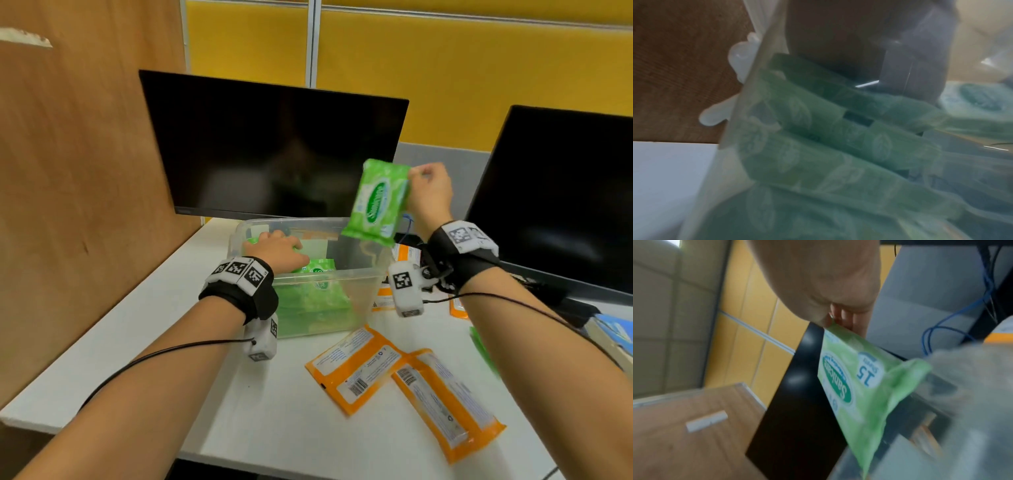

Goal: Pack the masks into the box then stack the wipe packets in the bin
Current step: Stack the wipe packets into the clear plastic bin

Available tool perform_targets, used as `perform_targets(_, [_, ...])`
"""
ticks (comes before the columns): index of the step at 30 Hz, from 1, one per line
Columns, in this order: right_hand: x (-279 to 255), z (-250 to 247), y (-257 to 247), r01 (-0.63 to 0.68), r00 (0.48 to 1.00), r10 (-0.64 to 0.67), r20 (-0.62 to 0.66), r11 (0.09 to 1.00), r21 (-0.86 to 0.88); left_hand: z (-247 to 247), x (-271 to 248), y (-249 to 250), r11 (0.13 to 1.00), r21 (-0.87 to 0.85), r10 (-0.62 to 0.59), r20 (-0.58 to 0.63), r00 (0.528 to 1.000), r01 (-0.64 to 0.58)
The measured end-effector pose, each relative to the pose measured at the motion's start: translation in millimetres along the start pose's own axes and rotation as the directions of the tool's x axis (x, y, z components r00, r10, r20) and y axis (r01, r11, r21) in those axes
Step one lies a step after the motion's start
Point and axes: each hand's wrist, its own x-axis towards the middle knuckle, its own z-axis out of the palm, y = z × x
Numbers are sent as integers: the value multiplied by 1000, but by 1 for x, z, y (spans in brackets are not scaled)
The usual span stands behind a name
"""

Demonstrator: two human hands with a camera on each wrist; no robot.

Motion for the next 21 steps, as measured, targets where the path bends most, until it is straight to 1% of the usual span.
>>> perform_targets(1, [0,13,7,-61,994,63,91,998,-32,0,0,0,1000,-12,-6,-6,1000,6])
perform_targets(3, [5,41,39,-120,955,150,256,984,-128,0,-1,1,1000,-24,-18,-19,1000,17])
perform_targets(5, [-10,59,48,-126,902,213,375,962,-243,-1,-1,2,999,-25,-20,-20,1000,20])
perform_targets(6, [-25,63,41,-106,875,228,426,951,-291,-1,-1,2,999,-28,-20,-18,1000,19])
perform_targets(7, [-38,67,34,-84,835,245,493,942,-326,-1,-1,2,999,-30,-19,-16,1000,19])
perform_targets(9, [-54,72,24,-16,730,315,607,895,-445,-1,0,1,999,-28,-22,-16,1000,21])
perform_targets(10, [-59,72,21,48,694,364,621,838,-544,-1,1,1,999,-27,-22,-17,1000,21])
perform_targets(12, [-66,70,15,178,686,392,613,726,-664,0,2,0,1000,-23,-12,-17,1000,12])
perform_targets(13, [-68,68,14,247,660,412,628,670,-700,1,2,0,1000,-20,-6,-16,1000,6])
perform_targets(14, [-68,67,15,309,616,458,641,608,-731,1,2,0,1000,-16,-1,-16,1000,1])
perform_targets(15, [-67,67,18,345,583,499,641,563,-751,1,3,-1,1000,-13,3,-17,1000,-4])
perform_targets(16, [-67,67,19,385,566,522,638,517,-765,2,4,-1,1000,-13,7,-19,1000,-7])
perform_targets(18, [-67,68,20,486,570,510,644,422,-765,3,6,-2,1000,-14,11,-16,1000,-12])
perform_targets(19, [-67,69,20,519,572,498,652,395,-758,3,7,-2,1000,-11,12,-15,1000,-12])
perform_targets(21, [-67,70,22,535,577,477,663,392,-748,4,9,-2,1000,-1,11,-19,1000,-11])
